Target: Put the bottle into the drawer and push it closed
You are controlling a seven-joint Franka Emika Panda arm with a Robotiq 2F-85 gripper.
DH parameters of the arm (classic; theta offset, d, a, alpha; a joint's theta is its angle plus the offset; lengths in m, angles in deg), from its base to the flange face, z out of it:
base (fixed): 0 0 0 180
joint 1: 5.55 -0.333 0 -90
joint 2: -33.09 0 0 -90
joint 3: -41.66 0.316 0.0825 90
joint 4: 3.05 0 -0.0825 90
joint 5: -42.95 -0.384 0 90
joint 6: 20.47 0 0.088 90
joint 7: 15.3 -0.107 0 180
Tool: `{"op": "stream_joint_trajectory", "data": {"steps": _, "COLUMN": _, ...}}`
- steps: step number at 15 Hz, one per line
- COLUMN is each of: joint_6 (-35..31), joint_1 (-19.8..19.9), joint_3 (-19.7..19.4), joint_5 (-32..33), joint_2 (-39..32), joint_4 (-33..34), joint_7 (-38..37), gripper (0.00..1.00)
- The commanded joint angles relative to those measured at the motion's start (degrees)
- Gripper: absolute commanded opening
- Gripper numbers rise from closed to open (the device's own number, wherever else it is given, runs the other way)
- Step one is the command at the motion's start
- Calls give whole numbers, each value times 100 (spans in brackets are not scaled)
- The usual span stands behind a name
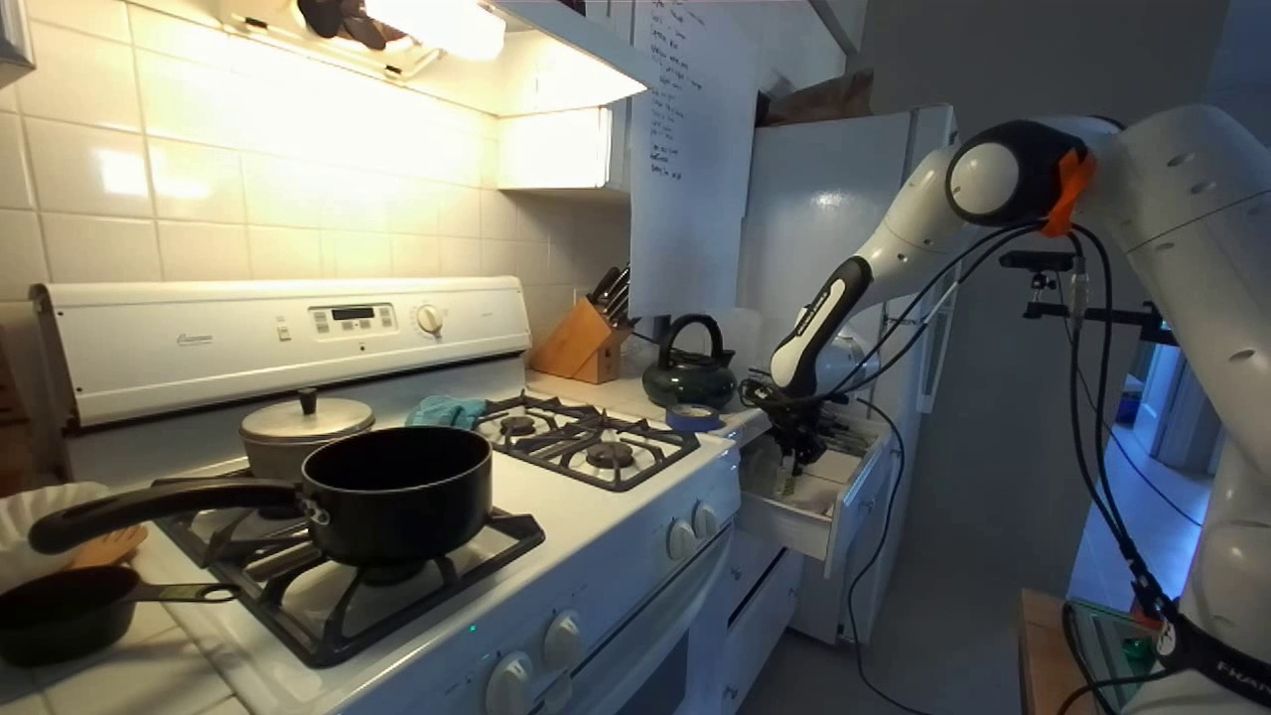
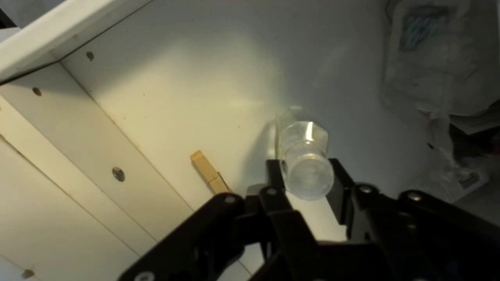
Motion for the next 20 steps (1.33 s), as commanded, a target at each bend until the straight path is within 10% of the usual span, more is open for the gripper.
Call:
{"op": "stream_joint_trajectory", "data": {"steps": 1, "joint_6": 78, "joint_1": -93, "joint_3": -102, "joint_5": -117, "joint_2": -363, "joint_4": 392, "joint_7": -200, "gripper": 8}}
{"op": "stream_joint_trajectory", "data": {"steps": 5, "joint_6": 112, "joint_1": -111, "joint_3": -117, "joint_5": -113, "joint_2": -518, "joint_4": 533, "joint_7": -260, "gripper": 10}}
{"op": "stream_joint_trajectory", "data": {"steps": 7, "joint_6": 87, "joint_1": -150, "joint_3": -142, "joint_5": -94, "joint_2": -458, "joint_4": 464, "joint_7": -271, "gripper": 58}}
{"op": "stream_joint_trajectory", "data": {"steps": 13, "joint_6": -204, "joint_1": -354, "joint_3": -363, "joint_5": 58, "joint_2": 1089, "joint_4": -950, "joint_7": 68, "gripper": 98}}
{"op": "stream_joint_trajectory", "data": {"steps": 20, "joint_6": 268, "joint_1": -120, "joint_3": -772, "joint_5": 825, "joint_2": 2969, "joint_4": -2117, "joint_7": 1218, "gripper": 100}}
